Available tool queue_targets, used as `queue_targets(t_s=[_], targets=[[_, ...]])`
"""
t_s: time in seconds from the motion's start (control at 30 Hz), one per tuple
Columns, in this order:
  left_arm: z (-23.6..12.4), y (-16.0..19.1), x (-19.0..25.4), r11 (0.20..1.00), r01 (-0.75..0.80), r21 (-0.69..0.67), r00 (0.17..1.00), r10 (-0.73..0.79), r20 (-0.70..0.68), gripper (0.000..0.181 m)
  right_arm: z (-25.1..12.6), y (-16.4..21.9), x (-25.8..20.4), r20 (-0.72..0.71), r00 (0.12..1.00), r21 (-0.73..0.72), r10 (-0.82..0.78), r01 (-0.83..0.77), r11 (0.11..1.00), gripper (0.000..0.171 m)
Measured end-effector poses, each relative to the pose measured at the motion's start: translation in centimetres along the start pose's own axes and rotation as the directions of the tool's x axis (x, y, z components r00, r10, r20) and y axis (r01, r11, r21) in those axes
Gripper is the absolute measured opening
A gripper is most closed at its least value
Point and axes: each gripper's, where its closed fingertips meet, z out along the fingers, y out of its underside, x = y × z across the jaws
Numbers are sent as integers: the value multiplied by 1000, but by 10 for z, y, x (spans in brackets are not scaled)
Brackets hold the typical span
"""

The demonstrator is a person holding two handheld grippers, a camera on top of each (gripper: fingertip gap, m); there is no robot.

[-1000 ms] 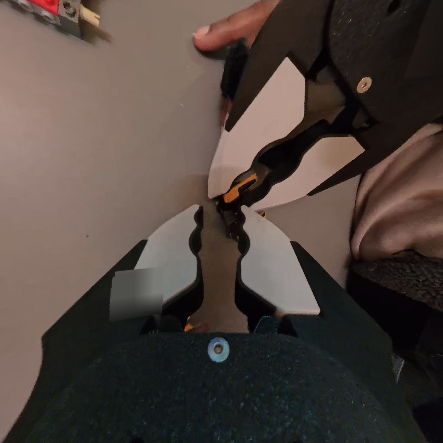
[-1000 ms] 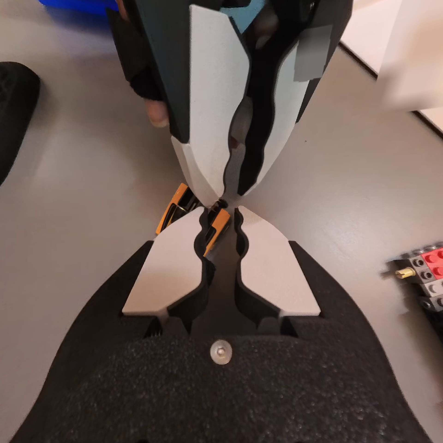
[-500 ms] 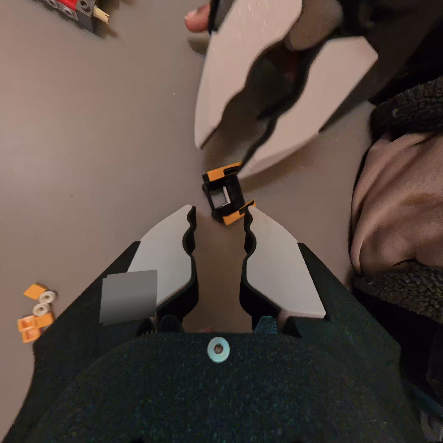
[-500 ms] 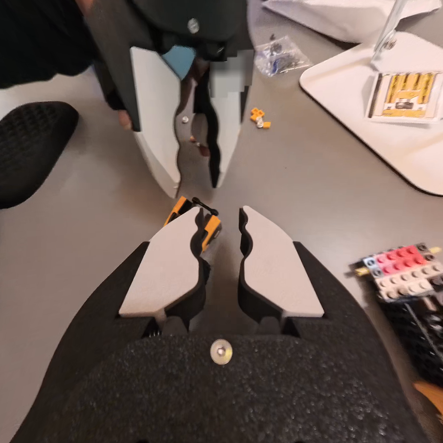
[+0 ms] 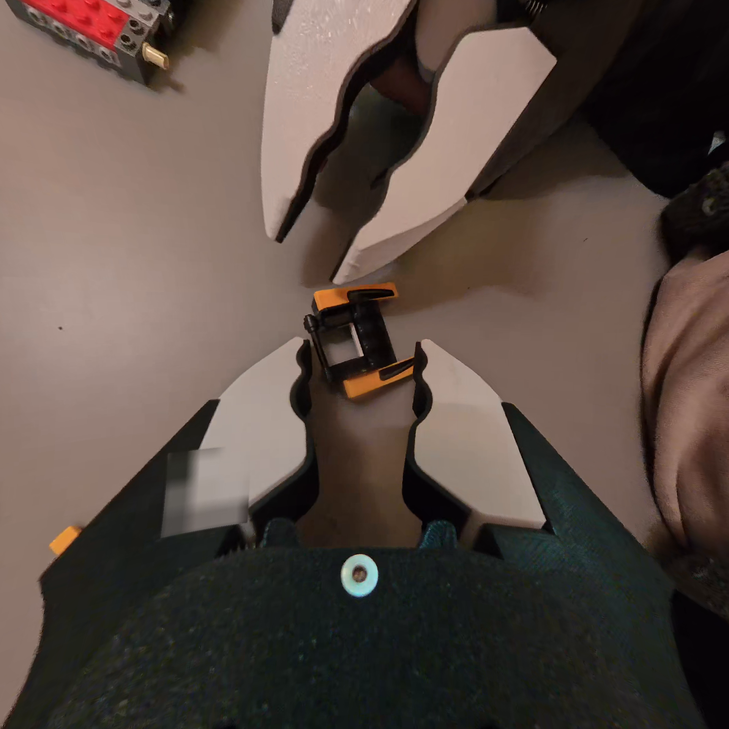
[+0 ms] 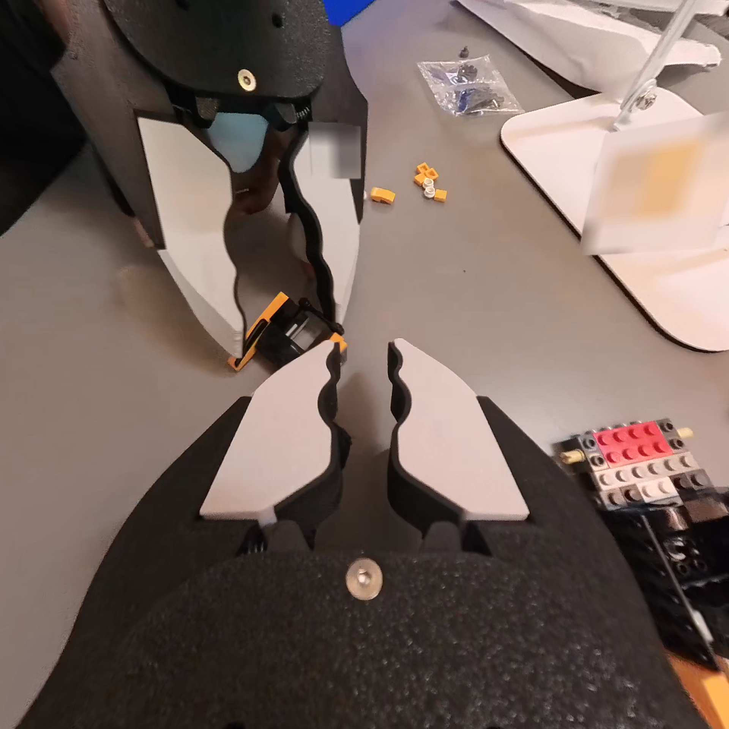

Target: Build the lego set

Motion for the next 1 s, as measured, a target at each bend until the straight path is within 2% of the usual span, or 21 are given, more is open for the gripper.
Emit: queue_targets(t_s=[0.33,0.7,1.0], targets=[[2,0,-3,999,-42,29,998,41,43,41,7,3,-6,2,999,-14,-42,42,999,23],[-5,3,6,997,-72,28,995,70,67,37,8,0,-2,-17,1000,-13,-5,5,1000,27],[-5,3,18,988,-154,0,984,153,88,36,7,7,-3,24,1000,-136,9,-6,991,27]])
